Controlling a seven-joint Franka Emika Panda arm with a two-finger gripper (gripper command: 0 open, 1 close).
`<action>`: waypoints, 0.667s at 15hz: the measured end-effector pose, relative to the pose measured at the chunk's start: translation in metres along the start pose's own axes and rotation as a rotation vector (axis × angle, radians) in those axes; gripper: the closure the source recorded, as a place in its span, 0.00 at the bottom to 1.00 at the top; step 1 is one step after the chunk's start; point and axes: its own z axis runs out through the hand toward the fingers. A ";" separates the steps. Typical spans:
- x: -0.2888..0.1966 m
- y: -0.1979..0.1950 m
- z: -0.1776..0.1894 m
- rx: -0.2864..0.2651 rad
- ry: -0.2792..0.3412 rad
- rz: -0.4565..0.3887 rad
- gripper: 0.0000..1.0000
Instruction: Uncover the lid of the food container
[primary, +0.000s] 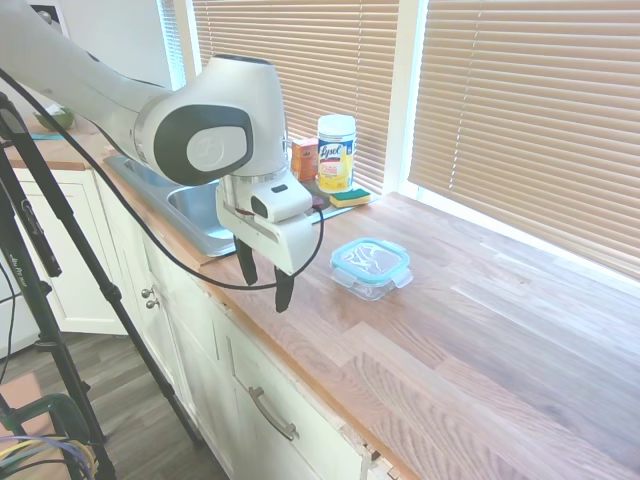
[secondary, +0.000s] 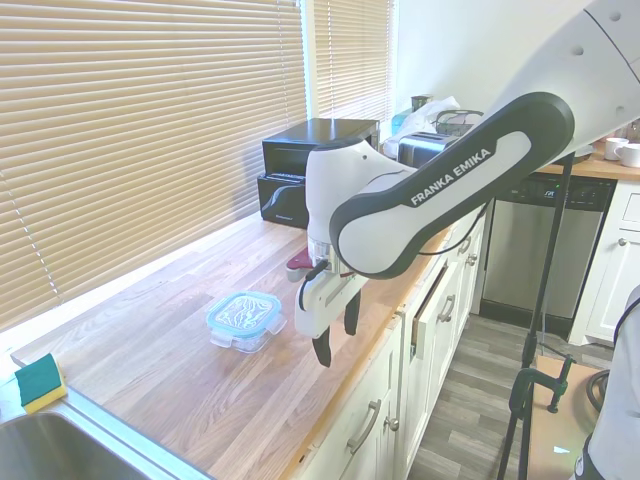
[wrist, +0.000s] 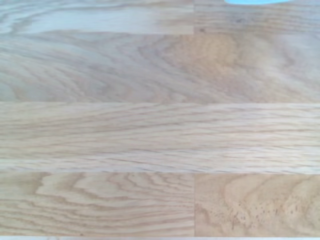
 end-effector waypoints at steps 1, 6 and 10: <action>0.000 0.000 0.000 0.001 -0.002 -0.002 0.00; 0.007 -0.009 -0.011 0.026 0.010 -0.007 0.00; 0.033 -0.023 -0.030 0.057 0.002 0.029 0.00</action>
